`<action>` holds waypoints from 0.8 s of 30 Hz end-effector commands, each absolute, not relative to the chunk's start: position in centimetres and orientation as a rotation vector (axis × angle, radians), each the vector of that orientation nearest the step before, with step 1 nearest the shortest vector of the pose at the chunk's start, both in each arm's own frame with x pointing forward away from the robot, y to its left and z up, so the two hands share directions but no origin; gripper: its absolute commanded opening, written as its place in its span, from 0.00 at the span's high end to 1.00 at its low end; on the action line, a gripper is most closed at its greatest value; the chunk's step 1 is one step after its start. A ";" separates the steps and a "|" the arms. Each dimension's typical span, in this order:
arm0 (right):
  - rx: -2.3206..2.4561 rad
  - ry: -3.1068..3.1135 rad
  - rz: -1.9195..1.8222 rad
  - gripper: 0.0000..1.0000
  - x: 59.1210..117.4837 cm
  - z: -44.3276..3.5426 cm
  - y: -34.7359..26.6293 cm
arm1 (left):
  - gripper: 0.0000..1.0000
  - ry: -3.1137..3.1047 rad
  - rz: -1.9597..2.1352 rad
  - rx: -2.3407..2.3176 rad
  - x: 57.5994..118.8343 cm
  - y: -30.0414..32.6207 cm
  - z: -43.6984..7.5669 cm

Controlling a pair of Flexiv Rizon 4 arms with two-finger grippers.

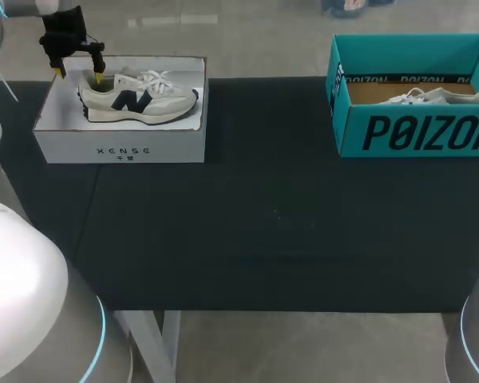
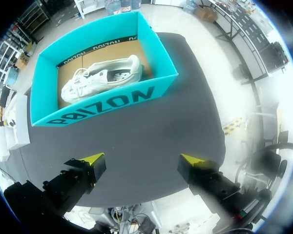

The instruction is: Take the shoe out of the shoebox, open the shoe tongue, remove and reinsert the insole, then place the shoe into the shoebox

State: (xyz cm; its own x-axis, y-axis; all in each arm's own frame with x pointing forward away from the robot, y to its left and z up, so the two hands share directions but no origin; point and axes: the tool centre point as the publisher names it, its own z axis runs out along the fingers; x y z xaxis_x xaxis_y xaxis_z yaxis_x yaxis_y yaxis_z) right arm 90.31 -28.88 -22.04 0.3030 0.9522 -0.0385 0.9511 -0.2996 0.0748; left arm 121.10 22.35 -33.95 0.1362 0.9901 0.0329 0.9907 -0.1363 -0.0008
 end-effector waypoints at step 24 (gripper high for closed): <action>2.468 1.806 0.022 0.00 90.3 -22.1 -28.9 | 0.17 -2.080 0.067 -2.298 122.2 23.2 -40.6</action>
